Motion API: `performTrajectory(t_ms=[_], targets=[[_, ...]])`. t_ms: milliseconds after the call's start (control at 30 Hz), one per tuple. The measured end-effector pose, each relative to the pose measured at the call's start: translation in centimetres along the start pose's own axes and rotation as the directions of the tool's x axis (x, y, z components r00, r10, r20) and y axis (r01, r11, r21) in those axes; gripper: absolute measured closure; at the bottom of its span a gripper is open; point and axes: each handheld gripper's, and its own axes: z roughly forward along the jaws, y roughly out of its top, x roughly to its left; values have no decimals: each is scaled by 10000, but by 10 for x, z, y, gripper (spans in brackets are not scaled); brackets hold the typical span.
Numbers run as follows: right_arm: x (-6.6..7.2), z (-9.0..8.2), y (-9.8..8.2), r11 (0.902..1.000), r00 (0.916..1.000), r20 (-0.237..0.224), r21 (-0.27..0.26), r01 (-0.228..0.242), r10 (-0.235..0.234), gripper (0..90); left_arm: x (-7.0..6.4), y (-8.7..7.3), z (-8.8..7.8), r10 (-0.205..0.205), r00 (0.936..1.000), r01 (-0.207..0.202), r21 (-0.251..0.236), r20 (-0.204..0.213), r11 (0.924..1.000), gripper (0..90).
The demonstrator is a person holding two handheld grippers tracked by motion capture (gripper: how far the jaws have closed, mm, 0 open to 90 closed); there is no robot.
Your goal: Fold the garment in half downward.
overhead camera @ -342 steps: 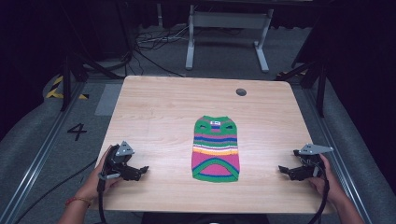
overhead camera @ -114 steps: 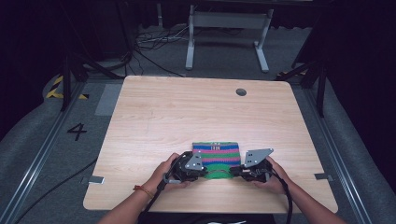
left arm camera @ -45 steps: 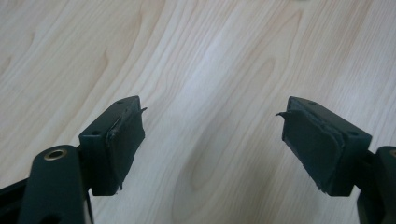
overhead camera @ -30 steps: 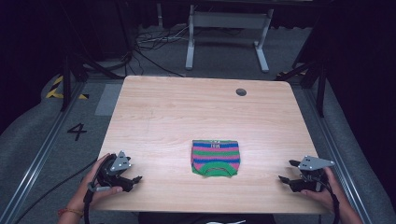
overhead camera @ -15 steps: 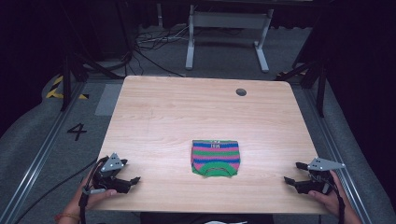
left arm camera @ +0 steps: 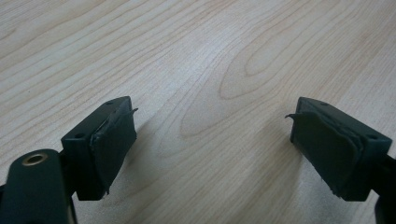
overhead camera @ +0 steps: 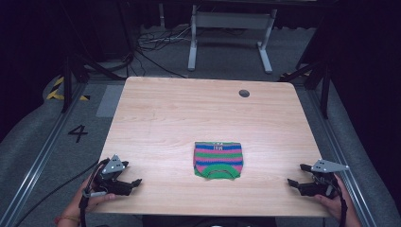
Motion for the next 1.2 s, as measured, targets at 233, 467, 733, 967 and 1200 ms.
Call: performTrajectory(t_ms=[233, 467, 733, 967, 1200], targets=[[0, 0, 0, 10000, 10000, 0, -2, -2, 2, 150, 0, 0, 0, -15, 10000, 15, 4, 6, 10000, 142], [0, 0, 0, 10000, 10000, 1, -3, 0, 0, 150, 0, 0, 0, -10, 10000, 10, 9, -7, 10000, 141], [0, 0, 0, 10000, 10000, 0, -1, 0, 0, 150, 0, 0, 0, -21, 10000, 21, 2, 0, 10000, 141], [0, 0, 0, 10000, 10000, 1, -2, 1, -1, 150, 0, 1, 0, 14, 10000, -14, 85, -27, 10000, 129], [0, 0, 0, 10000, 10000, 1, -1, -1, 1, 150, 0, 1, 0, 9, 10000, -9, 85, -32, 10000, 128]])
